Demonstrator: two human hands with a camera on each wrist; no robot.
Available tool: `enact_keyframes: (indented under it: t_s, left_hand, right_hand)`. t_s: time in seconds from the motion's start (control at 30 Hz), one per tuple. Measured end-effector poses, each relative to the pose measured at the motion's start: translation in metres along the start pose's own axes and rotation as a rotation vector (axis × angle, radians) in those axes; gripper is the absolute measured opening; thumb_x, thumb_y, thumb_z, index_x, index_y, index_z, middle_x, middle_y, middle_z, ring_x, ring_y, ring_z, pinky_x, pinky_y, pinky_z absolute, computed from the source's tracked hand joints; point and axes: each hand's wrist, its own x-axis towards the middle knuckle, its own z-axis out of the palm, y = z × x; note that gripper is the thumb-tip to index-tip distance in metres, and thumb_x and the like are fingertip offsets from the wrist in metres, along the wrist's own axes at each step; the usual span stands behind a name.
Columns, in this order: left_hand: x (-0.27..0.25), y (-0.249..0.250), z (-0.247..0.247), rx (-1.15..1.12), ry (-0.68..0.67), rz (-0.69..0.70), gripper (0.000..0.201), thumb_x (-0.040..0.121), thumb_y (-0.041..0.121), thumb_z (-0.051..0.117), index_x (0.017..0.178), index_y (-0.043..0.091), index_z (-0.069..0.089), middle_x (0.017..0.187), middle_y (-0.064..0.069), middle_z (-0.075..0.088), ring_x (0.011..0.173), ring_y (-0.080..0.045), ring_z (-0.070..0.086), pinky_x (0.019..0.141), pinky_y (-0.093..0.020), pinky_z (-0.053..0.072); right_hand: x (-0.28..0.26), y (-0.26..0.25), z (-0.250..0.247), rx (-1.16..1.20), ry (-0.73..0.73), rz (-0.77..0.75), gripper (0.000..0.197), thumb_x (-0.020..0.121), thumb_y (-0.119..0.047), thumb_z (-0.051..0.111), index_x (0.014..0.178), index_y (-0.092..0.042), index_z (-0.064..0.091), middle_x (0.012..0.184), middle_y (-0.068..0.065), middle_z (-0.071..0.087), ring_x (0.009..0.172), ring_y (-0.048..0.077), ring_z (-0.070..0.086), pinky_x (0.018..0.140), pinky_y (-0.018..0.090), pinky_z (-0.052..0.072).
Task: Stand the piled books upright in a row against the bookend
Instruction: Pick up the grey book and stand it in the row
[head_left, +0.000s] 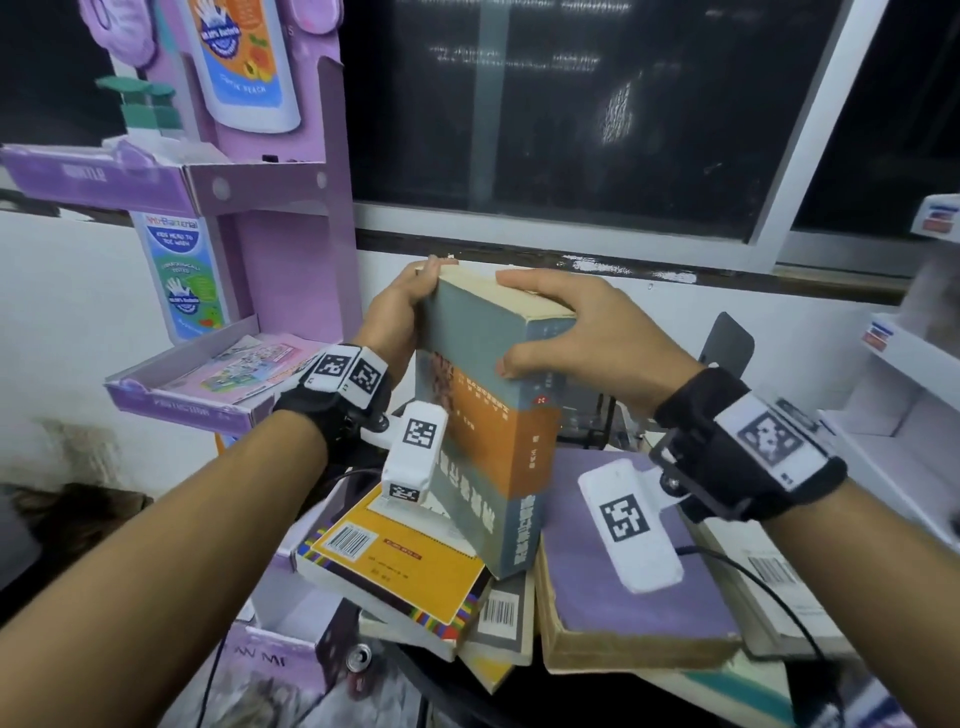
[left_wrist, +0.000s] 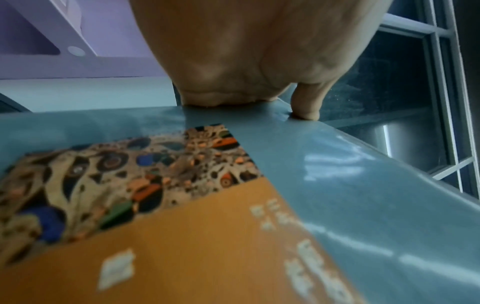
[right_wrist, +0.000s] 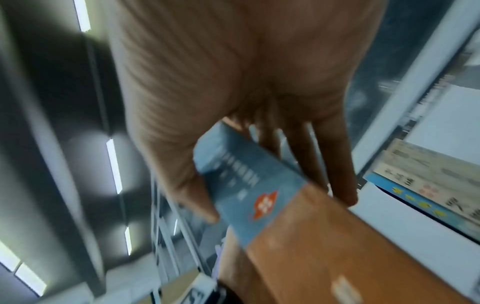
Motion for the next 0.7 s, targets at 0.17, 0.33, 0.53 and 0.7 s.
enact_keyframes:
  t_s: [0.17, 0.33, 0.53, 0.7]
  left_hand:
    - [-0.002, 0.002, -0.005, -0.044, 0.061, -0.025, 0.029, 0.096, 0.037, 0.047, 0.113, 0.020, 0.063, 0.109, -0.003, 0.064, 0.098, -0.019, 0.059, 0.090, -0.040, 0.046]
    - [-0.010, 0.011, -0.006, -0.064, 0.053, -0.044, 0.032, 0.094, 0.035, 0.049, 0.113, 0.015, 0.065, 0.108, -0.006, 0.066, 0.098, -0.020, 0.061, 0.095, -0.041, 0.047]
    - [-0.016, 0.021, -0.010, -0.091, 0.033, -0.072, 0.034, 0.089, 0.038, 0.054, 0.112, 0.014, 0.062, 0.110, -0.009, 0.065, 0.099, -0.021, 0.061, 0.105, -0.044, 0.041]
    - [-0.013, 0.031, -0.011, -0.096, 0.015, -0.072, 0.044, 0.091, 0.039, 0.054, 0.118, 0.005, 0.059, 0.119, -0.017, 0.065, 0.103, -0.025, 0.064, 0.101, -0.040, 0.046]
  right_hand:
    - [-0.004, -0.012, 0.014, -0.407, 0.144, -0.037, 0.078, 0.069, -0.054, 0.074, 0.138, -0.030, 0.045, 0.125, -0.002, 0.058, 0.110, 0.019, 0.054, 0.088, 0.030, 0.050]
    - [0.001, -0.012, 0.012, -0.371, 0.128, 0.019, 0.078, 0.072, -0.046, 0.079, 0.139, -0.027, 0.045, 0.126, -0.001, 0.058, 0.104, 0.016, 0.056, 0.077, 0.024, 0.047]
    - [-0.003, -0.017, 0.012, -0.263, 0.129, -0.027, 0.058, 0.073, -0.034, 0.080, 0.126, -0.025, 0.059, 0.098, -0.008, 0.057, 0.087, 0.012, 0.059, 0.066, 0.022, 0.048]
    - [0.004, -0.019, 0.005, -0.186, 0.180, -0.030, 0.064, 0.068, -0.033, 0.084, 0.127, -0.023, 0.061, 0.098, -0.006, 0.063, 0.090, 0.013, 0.060, 0.073, 0.022, 0.048]
